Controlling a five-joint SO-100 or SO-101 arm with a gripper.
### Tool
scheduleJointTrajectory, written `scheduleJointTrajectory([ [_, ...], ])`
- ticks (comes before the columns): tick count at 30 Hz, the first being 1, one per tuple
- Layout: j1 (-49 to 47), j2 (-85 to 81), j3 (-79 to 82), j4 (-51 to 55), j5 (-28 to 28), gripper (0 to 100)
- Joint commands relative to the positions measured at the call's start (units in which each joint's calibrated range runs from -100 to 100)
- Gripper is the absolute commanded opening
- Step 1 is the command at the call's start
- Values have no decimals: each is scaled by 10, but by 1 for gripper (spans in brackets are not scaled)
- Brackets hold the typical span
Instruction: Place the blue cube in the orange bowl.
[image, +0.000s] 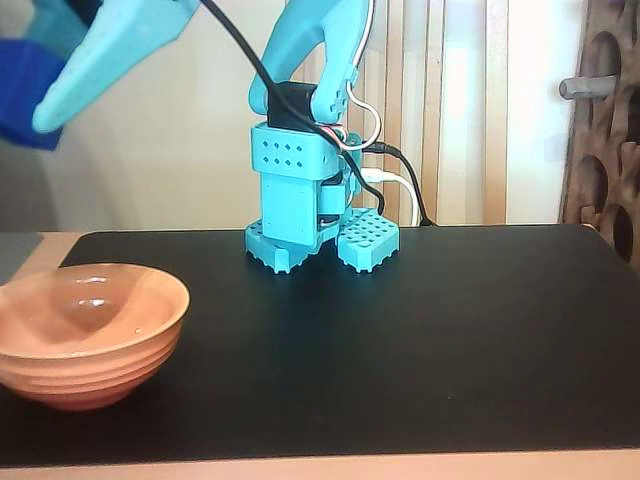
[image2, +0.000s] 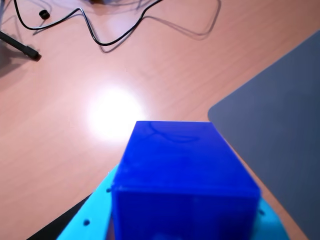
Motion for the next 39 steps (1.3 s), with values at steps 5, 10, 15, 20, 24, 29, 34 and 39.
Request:
scheduleJointTrajectory([
  [5, 6, -119, 44, 18, 5, 15],
  [10, 2, -152, 82, 35, 5, 15],
  [15, 5, -175, 85, 84, 16, 15],
  [20, 14, -177, 106, 85, 14, 15],
  [24, 25, -177, 133, 84, 15, 15],
  [29, 27, -177, 167, 83, 16, 15],
  [34, 27, -168, 177, 77, 15, 15],
  [39, 27, -131, 176, 42, 16, 15],
])
